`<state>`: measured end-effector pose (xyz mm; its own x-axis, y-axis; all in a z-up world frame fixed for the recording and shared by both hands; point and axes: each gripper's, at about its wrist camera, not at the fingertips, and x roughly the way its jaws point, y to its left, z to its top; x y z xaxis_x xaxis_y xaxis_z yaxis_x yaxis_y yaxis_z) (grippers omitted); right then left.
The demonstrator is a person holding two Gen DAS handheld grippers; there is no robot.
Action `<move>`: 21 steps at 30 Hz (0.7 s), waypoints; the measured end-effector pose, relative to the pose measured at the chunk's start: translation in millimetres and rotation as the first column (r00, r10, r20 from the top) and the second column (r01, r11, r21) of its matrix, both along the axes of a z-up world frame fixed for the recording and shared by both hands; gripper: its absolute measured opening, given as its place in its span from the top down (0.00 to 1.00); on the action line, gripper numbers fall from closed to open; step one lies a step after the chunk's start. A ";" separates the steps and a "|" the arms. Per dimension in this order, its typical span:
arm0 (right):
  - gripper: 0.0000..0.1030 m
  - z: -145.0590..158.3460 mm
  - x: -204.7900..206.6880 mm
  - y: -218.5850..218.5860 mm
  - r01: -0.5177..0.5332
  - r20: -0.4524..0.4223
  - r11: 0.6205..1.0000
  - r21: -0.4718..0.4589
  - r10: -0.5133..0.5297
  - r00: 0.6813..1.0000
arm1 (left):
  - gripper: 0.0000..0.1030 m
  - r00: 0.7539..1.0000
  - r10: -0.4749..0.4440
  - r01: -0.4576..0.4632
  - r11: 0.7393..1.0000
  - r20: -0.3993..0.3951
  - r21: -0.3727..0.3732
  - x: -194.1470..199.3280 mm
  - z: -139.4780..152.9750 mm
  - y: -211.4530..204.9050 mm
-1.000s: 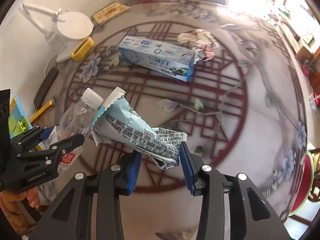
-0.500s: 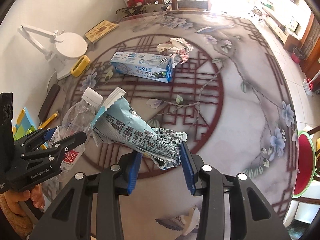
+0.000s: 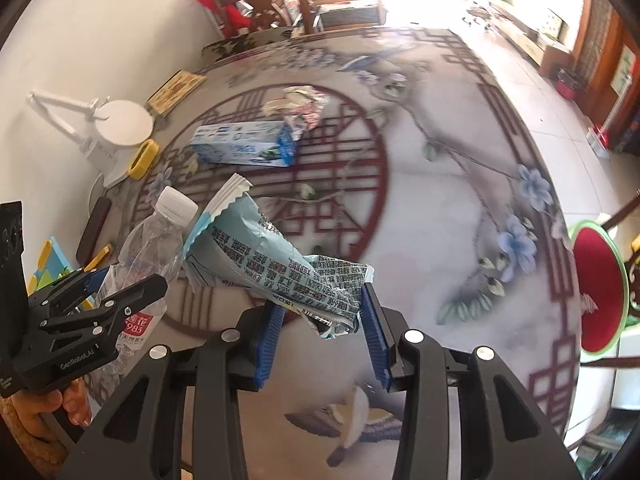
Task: Collect trash
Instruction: 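Carry the water bottle and foil wrapper over the red bucket with both tools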
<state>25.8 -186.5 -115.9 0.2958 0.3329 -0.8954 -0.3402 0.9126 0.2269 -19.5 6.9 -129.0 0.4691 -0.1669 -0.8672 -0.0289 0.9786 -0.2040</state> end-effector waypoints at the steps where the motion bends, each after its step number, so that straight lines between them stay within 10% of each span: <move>1: 0.63 -0.3 -0.4 -7.0 0.015 -0.002 1.000 0.001 -0.015 1.000 | 0.46 1.000 -0.010 0.010 1.000 -0.001 0.000 1.1 0.1 -4.6; 21: 0.63 -11.4 10.6 -149.3 0.235 -0.035 0.972 -0.006 -0.235 0.971 | 0.46 0.989 -0.151 0.151 0.989 -0.006 0.006 34.5 2.9 -110.0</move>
